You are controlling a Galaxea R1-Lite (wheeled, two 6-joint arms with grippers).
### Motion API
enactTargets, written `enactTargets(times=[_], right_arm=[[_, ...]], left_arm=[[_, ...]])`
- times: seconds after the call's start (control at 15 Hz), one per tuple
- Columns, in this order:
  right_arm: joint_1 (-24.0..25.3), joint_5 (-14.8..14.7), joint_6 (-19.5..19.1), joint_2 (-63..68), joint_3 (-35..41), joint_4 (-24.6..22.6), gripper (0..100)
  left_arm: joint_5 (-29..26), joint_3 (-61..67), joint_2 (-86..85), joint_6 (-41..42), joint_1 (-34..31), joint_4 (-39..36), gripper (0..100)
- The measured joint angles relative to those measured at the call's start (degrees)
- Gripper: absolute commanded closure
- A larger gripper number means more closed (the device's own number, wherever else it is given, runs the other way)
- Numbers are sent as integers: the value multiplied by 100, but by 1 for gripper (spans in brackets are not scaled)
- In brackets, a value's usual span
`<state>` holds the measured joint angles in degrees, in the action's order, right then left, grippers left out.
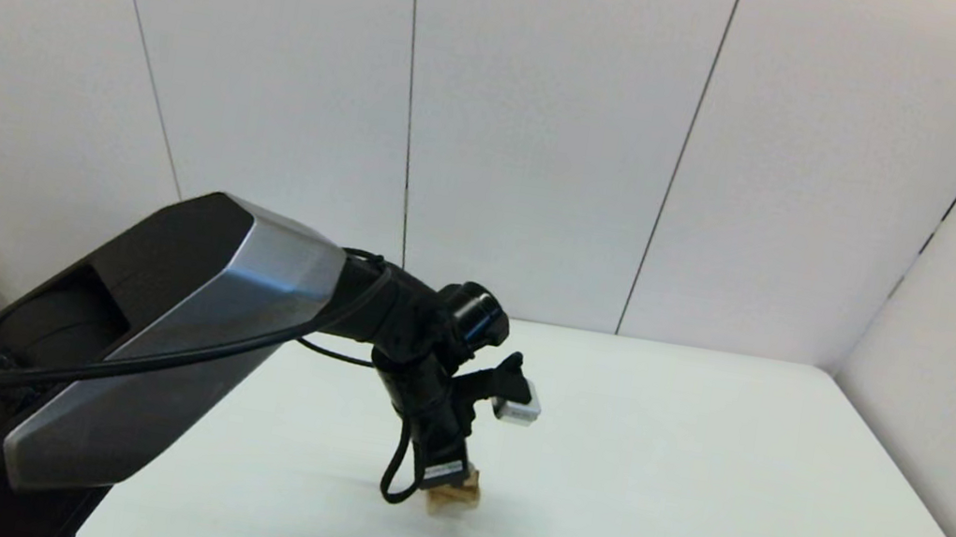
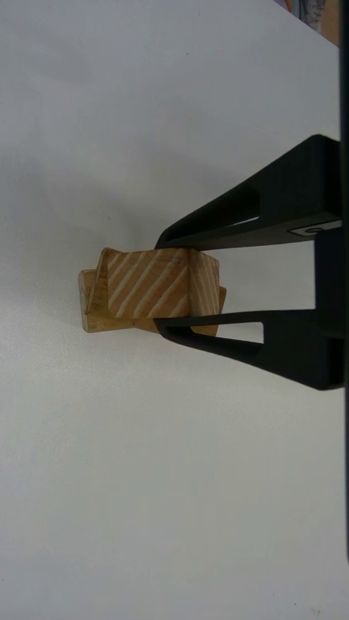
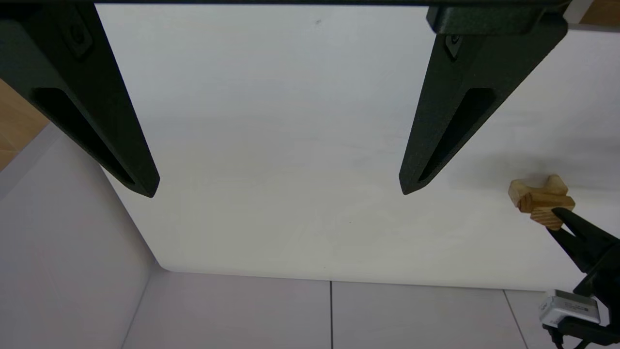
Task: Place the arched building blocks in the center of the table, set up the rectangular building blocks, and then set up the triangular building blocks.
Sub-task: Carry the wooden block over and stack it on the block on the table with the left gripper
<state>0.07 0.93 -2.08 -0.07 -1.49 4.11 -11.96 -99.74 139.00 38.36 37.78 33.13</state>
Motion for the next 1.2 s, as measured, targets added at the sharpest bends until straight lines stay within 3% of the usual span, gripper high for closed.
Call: enactTargets(times=[1.2], right_arm=[[0, 1, 2, 0, 0, -1, 0]], left_arm=[[-11, 0, 161, -9, -24, -229, 100]])
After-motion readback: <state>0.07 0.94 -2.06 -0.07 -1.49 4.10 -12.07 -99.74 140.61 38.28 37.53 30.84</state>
